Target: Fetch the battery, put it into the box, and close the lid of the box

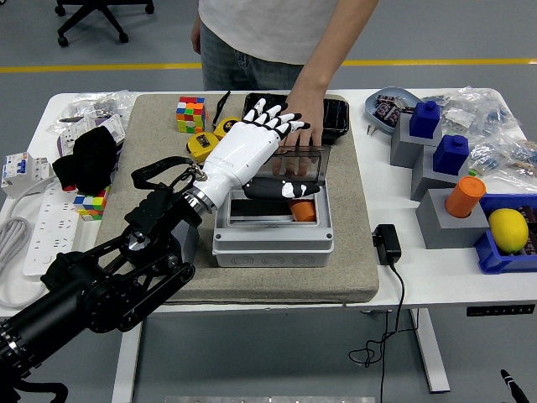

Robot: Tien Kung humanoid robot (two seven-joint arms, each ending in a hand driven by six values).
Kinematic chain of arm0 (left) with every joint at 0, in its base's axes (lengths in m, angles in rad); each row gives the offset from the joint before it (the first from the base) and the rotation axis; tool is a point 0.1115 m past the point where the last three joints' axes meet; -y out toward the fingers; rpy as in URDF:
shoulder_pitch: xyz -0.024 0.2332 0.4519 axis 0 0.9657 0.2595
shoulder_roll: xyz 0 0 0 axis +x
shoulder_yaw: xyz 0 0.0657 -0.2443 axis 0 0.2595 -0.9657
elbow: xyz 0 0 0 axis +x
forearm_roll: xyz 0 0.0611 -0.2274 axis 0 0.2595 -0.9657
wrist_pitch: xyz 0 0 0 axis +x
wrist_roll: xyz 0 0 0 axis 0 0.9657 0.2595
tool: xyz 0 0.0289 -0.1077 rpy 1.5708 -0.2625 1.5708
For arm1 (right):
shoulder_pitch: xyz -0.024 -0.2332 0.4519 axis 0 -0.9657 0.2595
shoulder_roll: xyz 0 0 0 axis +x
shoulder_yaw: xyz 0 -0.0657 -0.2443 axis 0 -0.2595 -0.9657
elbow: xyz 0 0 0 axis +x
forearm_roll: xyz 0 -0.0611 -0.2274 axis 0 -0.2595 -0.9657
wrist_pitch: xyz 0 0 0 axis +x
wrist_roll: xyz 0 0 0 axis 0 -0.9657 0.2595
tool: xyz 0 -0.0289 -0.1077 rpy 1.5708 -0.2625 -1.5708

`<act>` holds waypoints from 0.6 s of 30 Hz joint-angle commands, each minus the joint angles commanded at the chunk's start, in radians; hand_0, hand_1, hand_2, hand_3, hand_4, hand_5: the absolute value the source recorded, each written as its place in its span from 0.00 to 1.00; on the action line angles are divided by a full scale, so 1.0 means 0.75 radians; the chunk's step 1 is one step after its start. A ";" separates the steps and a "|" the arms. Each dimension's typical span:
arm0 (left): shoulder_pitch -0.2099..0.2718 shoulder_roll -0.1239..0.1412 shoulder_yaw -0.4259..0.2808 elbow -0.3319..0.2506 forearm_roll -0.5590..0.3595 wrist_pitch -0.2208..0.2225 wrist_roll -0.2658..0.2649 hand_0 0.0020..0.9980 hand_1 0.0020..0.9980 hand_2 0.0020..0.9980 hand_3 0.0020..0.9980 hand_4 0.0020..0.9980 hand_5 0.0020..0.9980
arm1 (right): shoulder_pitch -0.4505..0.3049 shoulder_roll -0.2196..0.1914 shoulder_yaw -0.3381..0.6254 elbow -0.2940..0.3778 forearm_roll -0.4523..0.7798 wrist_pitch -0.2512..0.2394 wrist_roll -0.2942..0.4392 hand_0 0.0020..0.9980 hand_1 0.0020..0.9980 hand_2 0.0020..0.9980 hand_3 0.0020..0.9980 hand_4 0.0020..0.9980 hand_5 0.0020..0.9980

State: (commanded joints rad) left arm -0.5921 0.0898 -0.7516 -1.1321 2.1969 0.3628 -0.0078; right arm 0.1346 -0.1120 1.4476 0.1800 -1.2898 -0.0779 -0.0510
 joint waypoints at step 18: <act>0.009 0.022 0.029 0.007 0.015 0.049 0.005 1.00 1.00 0.87 0.60 1.00 1.00 | 0.002 0.001 0.001 0.000 0.006 -0.001 0.001 0.88 0.79 0.74 0.78 1.00 1.00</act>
State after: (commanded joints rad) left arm -0.5854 0.1064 -0.7300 -1.1269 2.2078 0.3994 -0.0042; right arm 0.1358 -0.1116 1.4483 0.1800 -1.2856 -0.0789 -0.0503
